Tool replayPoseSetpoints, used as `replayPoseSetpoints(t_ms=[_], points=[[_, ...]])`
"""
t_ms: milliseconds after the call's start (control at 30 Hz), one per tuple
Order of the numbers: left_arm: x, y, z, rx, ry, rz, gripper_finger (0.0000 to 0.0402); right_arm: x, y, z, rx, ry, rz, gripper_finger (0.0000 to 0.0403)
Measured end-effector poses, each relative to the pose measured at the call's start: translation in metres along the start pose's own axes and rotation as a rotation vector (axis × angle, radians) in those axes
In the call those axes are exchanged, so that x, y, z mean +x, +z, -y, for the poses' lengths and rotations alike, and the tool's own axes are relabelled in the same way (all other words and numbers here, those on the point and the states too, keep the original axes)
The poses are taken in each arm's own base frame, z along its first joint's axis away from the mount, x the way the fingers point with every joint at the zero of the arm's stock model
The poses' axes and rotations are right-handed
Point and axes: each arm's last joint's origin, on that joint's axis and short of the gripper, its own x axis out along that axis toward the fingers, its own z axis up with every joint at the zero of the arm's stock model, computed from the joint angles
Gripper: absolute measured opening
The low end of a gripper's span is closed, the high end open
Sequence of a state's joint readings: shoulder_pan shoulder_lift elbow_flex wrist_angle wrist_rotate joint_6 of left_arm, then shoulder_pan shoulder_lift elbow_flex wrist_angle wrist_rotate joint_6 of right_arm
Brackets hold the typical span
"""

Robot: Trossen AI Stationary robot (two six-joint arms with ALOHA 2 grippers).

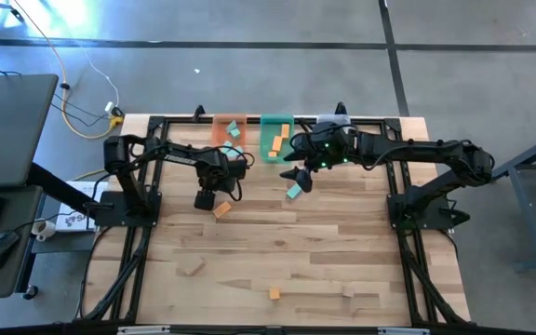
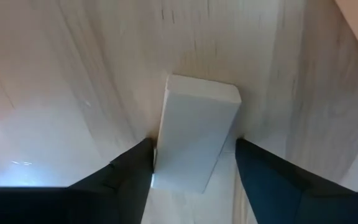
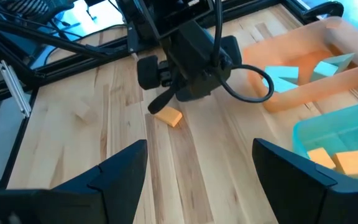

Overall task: Sort & place blocks by color
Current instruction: Put the brown block into the transparent bin

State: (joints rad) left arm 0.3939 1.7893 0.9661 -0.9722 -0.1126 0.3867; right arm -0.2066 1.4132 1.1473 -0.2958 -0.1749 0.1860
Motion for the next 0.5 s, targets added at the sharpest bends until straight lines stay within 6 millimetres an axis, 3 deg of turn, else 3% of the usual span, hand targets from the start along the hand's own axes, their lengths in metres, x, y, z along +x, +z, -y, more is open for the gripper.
replayPoseSetpoints(t_ms=[267,500], points=[[0.0001,-0.0006,0.0014,-0.01,-0.049,0.007,0.0097,0.0,-0.0013,0.0003,0.002,-0.003,-0.014,0.0277],[-0.0042,-0.0023,0.0005,-0.045,-0.087,0.042,0.0095,0.0,-0.0013,0.0003,0.002,-0.003,-0.014,0.0277]])
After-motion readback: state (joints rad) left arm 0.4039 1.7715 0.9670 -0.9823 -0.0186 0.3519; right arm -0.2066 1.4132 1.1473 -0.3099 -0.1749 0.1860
